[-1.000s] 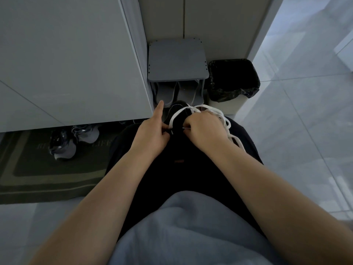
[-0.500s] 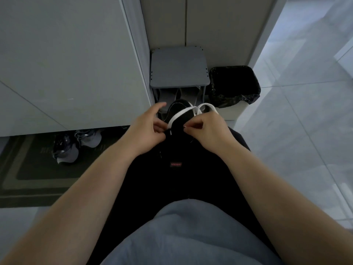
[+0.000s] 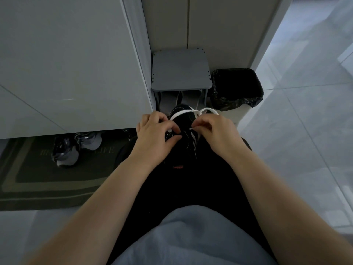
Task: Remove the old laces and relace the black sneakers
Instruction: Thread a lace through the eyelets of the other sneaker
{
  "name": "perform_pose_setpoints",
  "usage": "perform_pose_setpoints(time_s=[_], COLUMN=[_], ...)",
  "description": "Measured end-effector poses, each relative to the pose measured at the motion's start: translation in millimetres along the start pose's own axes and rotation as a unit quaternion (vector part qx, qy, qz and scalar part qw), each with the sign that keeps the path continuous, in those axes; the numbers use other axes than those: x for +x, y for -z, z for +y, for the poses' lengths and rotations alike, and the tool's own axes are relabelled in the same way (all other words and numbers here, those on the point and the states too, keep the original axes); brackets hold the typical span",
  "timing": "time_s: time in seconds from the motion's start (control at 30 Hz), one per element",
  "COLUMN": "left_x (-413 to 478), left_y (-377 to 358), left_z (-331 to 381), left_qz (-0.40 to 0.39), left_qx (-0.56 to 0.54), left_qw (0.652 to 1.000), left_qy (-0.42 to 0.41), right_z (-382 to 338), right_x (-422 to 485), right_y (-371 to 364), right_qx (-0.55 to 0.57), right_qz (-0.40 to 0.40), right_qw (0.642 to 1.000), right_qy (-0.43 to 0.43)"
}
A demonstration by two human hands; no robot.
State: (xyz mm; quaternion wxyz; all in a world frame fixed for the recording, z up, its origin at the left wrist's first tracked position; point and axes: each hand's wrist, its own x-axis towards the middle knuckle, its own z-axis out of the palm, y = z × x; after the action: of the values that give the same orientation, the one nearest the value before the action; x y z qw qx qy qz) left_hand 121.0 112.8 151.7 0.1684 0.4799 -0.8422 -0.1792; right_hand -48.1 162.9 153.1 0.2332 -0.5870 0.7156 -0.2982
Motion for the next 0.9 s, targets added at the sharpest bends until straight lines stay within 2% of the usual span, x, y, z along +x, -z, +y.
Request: perform_pose_setpoints(time_s=[0.17,0.4,0.53,0.63,0.9], left_x=[-3,-14,-17,-17,-17], left_y=[-13,-26,-28,-30,-33], left_z=[10,15,14,15,13], left_qz=[0.004,0.045,0.058,0.065,0.08], left_qx=[-0.009,-0.037,-0.032,-0.047,-0.05], left_qw=[0.999,0.992,0.991,0.99,0.99], left_qy=[0.042,0.109,0.116,0.115,0.107], right_z=[2,-3,-4,-4,1], right_x=[0,-1,2,11,16], right_y=[-7,-15,-15,-16,-19], right_qx=[-0.049,-0.115,-0.119,-0.103,-0.098], right_qz=[-0.006,0.002,-0.025,-0.046,-0.052], right_qw=[0.997,0.991,0.989,0.991,0.992], right_qy=[0.056,0.062,0.086,0.067,0.068])
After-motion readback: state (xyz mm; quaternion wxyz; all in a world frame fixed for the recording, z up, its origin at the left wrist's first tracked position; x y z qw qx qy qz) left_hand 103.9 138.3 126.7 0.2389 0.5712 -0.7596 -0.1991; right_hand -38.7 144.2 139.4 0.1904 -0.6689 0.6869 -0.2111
